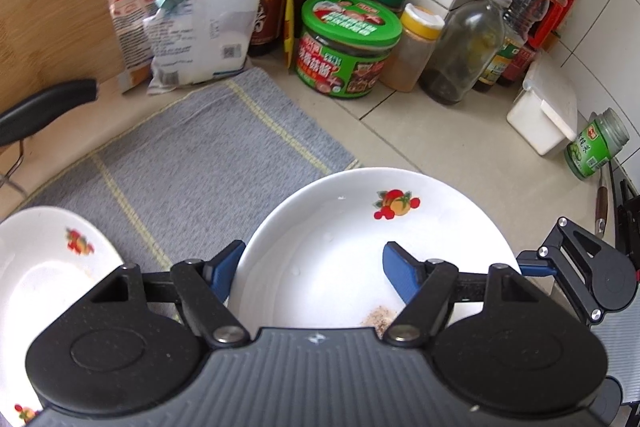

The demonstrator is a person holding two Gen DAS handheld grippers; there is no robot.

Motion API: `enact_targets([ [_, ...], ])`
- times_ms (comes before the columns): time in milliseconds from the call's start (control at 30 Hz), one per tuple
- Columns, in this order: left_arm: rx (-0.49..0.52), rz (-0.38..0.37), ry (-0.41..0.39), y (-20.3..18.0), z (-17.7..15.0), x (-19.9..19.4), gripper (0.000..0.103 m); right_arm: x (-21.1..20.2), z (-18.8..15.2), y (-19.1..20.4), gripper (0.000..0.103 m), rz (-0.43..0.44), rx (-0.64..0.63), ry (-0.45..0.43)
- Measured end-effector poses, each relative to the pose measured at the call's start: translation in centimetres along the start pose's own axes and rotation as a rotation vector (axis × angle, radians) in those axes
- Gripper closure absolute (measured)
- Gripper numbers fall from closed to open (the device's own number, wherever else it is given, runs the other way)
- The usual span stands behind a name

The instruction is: Organize plates and bowls

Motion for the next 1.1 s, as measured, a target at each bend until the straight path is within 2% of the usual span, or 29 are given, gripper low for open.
enact_targets([
  [733, -0.028, 0.022, -0.003, 2.6, -2.5, 0.4, 0.030, 1.8, -0.6, 2.3, 0.000, 0.039, 0.009, 0.027],
  [1100, -0.033, 0.028, 0.027, 2.9, -3.1, 1.3, 0.030, 2.0, -1.1, 2.7, 0.000, 0.036, -0.004, 0.048],
])
Point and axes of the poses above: each gripper's, at about its wrist camera, not at the fingertips, and x roughly the way its jaws point, y to its left, z to its top, the point moved 8 cm from there along x, roughly the way its jaws point, and after that the axes turned 13 degrees about -z, right-handed, at the moved point
